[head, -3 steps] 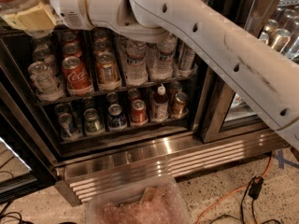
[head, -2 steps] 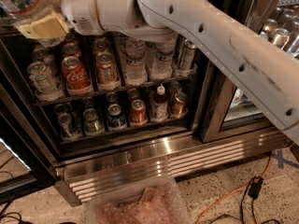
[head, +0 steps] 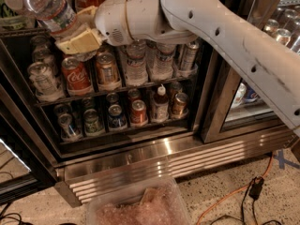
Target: Pick water bottle from top shelf of fridge
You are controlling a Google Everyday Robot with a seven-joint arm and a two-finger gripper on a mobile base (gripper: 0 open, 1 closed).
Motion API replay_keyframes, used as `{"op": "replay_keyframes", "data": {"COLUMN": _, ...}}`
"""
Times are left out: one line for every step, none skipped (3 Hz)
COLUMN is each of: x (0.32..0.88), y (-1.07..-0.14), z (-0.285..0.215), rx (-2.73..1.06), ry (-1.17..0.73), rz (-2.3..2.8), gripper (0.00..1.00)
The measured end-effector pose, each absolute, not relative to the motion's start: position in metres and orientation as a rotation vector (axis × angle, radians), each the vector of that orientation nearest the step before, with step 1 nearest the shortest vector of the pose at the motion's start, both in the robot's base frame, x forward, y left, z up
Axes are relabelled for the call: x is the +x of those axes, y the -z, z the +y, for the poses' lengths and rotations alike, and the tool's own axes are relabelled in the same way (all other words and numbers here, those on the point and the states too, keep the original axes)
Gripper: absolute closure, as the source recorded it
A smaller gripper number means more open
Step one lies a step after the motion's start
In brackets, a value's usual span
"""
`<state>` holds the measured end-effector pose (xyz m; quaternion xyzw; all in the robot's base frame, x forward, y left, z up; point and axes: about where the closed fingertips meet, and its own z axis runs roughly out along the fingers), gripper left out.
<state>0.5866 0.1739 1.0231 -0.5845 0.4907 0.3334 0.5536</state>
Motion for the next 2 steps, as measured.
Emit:
{"op": "replay_keyframes", "data": {"x": 0.5942, "y": -1.0085, "z": 0.1618, "rx": -1.394, "ry": -0.795, "rz": 1.198, "gripper": 1.00}}
{"op": "replay_keyframes", "data": {"x": 0.5985, "y": -0.9998, "z": 0.1546, "rx": -1.395, "ry": -0.802, "rz": 1.219, "gripper": 1.00}}
